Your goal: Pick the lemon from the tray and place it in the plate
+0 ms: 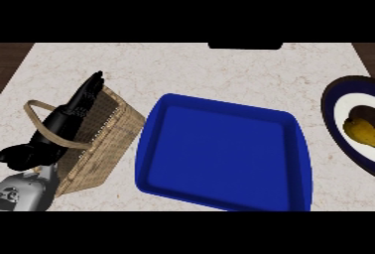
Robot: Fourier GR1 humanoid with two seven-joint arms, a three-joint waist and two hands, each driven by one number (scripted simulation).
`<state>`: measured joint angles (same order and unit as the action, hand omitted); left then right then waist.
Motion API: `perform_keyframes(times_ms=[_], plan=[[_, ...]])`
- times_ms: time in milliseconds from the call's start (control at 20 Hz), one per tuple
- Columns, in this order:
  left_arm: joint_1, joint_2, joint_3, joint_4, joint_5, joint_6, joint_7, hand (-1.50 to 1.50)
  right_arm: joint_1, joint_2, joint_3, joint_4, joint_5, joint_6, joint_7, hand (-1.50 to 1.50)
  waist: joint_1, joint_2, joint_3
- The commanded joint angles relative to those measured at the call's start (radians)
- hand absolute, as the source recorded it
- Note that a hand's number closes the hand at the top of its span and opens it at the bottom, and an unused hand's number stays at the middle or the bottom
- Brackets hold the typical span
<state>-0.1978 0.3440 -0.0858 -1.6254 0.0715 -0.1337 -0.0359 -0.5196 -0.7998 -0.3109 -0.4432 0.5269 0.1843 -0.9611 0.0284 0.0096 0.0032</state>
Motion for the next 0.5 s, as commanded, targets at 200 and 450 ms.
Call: perform_keyframes(times_ms=[200, 450], plan=[[0.038, -0.025, -0.015, -0.018, -0.027, 0.011, -0.012, 0.00, -0.085, -0.033, -0.065, 0.079, -0.128, 0.267, -0.125, -1.50, -0.007, -0.005, 0.000], [0.032, -0.011, -0.003, -0.034, -0.010, -0.003, 0.008, 0.00, -0.081, -0.042, -0.100, 0.141, -0.237, 0.494, -0.050, -1.50, -0.014, -0.009, 0.000]])
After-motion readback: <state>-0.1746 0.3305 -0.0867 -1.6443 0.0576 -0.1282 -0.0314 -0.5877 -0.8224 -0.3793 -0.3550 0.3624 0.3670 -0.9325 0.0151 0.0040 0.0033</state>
